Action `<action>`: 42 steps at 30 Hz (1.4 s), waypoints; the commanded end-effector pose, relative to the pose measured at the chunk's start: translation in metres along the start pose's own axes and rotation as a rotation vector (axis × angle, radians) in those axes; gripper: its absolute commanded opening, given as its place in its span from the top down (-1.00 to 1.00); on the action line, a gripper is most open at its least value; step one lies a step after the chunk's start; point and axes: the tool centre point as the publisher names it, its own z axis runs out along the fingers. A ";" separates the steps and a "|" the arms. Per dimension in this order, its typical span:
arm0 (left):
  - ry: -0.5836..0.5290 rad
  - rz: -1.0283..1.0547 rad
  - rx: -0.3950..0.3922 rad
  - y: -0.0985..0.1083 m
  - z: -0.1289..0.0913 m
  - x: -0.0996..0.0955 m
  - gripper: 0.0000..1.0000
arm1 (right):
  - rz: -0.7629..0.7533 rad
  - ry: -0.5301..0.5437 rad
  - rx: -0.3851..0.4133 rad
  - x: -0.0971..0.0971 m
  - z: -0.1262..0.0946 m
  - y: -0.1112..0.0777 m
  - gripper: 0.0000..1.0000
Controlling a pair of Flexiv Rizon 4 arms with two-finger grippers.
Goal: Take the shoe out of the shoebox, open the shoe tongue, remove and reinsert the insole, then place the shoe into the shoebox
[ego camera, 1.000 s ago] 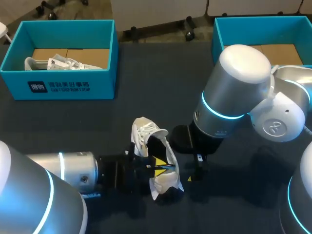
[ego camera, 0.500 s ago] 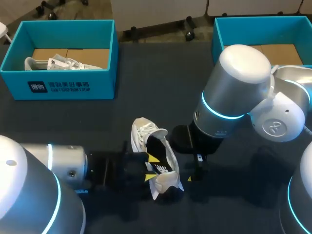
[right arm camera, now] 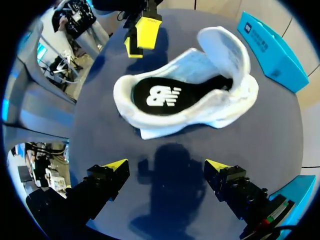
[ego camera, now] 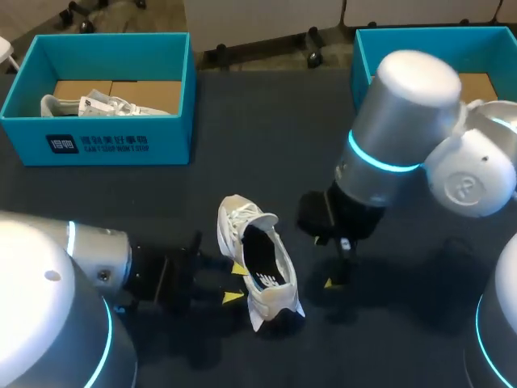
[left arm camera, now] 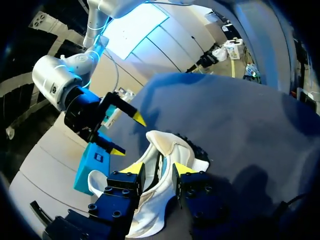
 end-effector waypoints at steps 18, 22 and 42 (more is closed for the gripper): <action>0.601 0.037 -0.082 -0.004 -0.049 -0.027 0.40 | 0.052 0.016 -0.069 0.003 -0.052 -0.091 -1.00; 0.724 0.040 -0.074 -0.005 -0.058 -0.034 1.00 | 0.052 0.016 -0.069 0.003 -0.052 -0.091 -1.00; 0.914 0.186 0.069 -0.002 -0.058 -0.061 1.00 | 0.052 0.016 -0.069 0.003 -0.052 -0.091 -1.00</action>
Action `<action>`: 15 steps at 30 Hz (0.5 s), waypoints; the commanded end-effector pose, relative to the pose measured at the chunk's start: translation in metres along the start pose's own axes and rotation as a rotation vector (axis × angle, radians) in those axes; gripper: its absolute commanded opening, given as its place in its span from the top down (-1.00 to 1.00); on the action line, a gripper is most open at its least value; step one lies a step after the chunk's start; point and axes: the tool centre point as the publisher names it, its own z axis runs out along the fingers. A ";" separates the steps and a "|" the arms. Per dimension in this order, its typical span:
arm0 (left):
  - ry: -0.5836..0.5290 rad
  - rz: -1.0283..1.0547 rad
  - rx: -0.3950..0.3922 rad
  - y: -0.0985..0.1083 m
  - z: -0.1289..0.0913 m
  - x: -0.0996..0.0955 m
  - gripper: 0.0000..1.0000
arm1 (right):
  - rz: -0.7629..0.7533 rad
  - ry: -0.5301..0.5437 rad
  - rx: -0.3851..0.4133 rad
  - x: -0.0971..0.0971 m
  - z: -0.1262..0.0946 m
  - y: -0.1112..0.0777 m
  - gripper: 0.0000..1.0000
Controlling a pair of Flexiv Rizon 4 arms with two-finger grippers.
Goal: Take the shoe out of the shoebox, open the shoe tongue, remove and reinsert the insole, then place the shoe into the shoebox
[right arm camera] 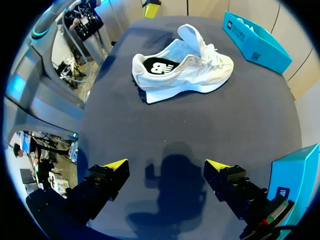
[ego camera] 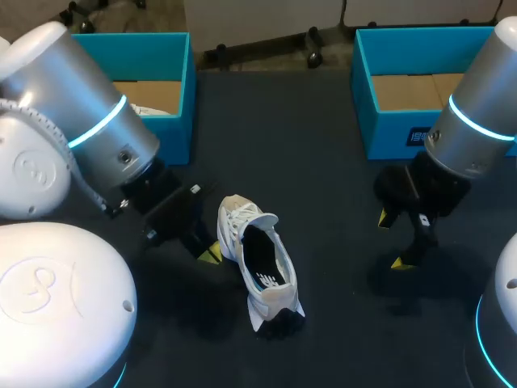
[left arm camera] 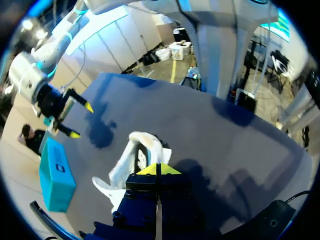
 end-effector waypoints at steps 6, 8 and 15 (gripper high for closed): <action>0.521 0.263 0.035 0.009 -0.009 -0.038 1.00 | 0.000 -0.001 0.000 0.000 0.001 -0.001 -1.00; 0.587 0.297 0.025 0.006 -0.005 -0.042 1.00 | 0.000 -0.001 0.000 0.000 0.001 -0.001 -1.00; 0.738 0.394 -0.080 -0.006 -0.003 -0.046 1.00 | 0.000 -0.001 0.000 0.000 0.001 -0.001 -1.00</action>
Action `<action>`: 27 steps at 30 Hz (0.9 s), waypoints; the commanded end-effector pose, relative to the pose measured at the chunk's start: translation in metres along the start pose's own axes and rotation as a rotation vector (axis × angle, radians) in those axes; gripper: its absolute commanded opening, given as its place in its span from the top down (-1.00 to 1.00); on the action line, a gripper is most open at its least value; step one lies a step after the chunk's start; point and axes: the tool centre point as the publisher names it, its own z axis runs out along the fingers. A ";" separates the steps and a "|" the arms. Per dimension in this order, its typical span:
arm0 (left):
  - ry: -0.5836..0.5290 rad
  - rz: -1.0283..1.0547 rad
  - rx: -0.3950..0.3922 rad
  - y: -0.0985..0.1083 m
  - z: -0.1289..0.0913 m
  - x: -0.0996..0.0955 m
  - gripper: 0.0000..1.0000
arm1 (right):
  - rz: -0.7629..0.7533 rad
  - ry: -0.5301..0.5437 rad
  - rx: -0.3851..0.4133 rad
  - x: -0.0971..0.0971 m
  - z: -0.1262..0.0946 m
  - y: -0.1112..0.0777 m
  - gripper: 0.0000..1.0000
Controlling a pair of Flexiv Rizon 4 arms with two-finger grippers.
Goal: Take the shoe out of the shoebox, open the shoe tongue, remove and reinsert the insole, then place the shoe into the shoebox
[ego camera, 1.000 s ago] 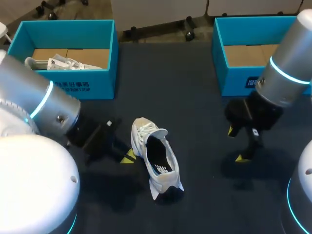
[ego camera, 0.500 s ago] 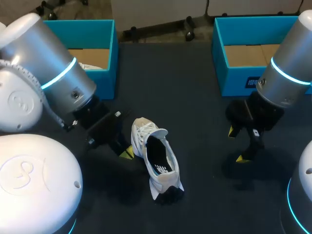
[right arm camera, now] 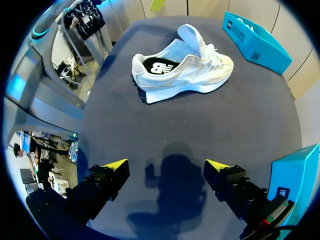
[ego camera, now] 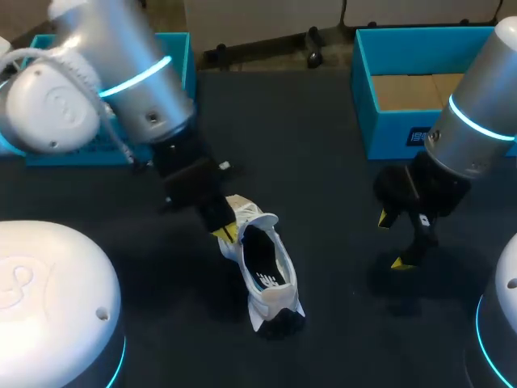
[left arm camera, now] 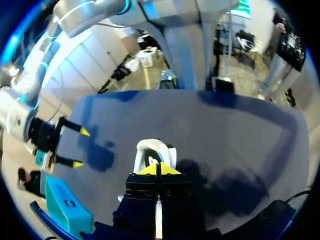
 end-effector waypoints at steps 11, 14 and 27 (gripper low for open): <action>0.618 0.078 -0.123 0.000 0.017 -0.018 1.00 | 0.000 0.000 0.000 0.000 0.001 -0.001 -1.00; 0.606 0.065 -0.130 0.005 0.028 -0.024 1.00 | 0.000 0.000 0.000 0.000 0.001 -0.001 -1.00; 0.589 0.026 -0.127 0.021 0.079 -0.030 1.00 | 0.031 -0.021 -0.007 0.004 -0.028 -0.046 -1.00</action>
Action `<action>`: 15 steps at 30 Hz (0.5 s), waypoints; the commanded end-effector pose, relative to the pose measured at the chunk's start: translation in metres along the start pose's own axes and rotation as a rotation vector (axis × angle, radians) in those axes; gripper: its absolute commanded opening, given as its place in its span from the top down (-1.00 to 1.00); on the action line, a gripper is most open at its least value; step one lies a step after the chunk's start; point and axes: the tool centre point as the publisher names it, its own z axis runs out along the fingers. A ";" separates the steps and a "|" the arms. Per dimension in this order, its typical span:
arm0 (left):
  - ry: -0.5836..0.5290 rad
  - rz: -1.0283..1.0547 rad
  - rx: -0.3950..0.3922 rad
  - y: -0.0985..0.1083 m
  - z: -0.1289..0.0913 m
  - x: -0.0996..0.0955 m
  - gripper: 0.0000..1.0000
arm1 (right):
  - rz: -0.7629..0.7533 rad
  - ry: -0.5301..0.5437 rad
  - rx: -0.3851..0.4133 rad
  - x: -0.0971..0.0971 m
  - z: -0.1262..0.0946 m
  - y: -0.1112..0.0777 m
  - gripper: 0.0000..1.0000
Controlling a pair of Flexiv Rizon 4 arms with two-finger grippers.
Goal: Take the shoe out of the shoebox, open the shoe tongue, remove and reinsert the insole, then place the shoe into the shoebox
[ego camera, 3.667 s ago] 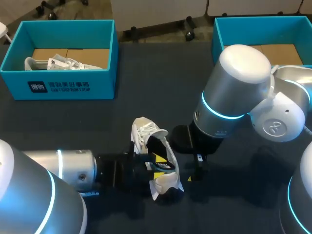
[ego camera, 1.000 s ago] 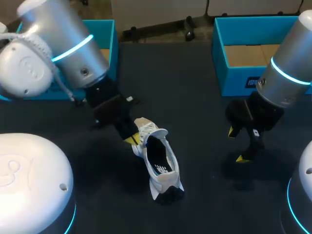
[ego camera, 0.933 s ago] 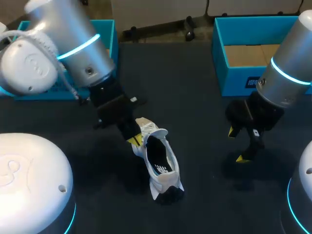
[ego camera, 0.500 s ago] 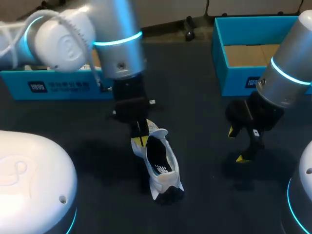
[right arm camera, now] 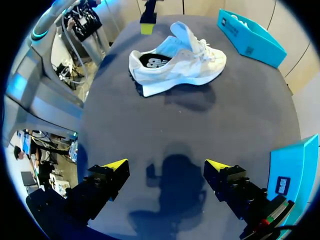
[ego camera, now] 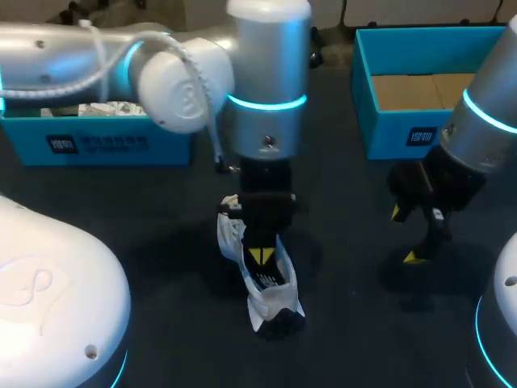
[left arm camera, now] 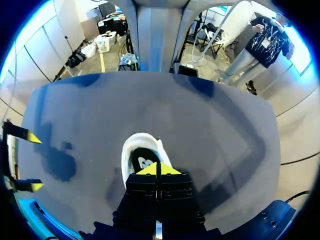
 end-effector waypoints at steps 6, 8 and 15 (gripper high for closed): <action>0.171 -0.029 -0.017 0.009 0.026 -0.017 1.00 | 0.033 -0.009 -0.015 0.009 -0.017 -0.032 -1.00; 0.172 -0.046 -0.019 0.012 0.032 -0.015 1.00 | 0.033 -0.009 -0.015 0.009 -0.017 -0.032 -1.00; 0.177 -0.079 0.019 0.021 0.044 -0.005 1.00 | 0.033 -0.009 -0.015 0.009 -0.017 -0.032 -1.00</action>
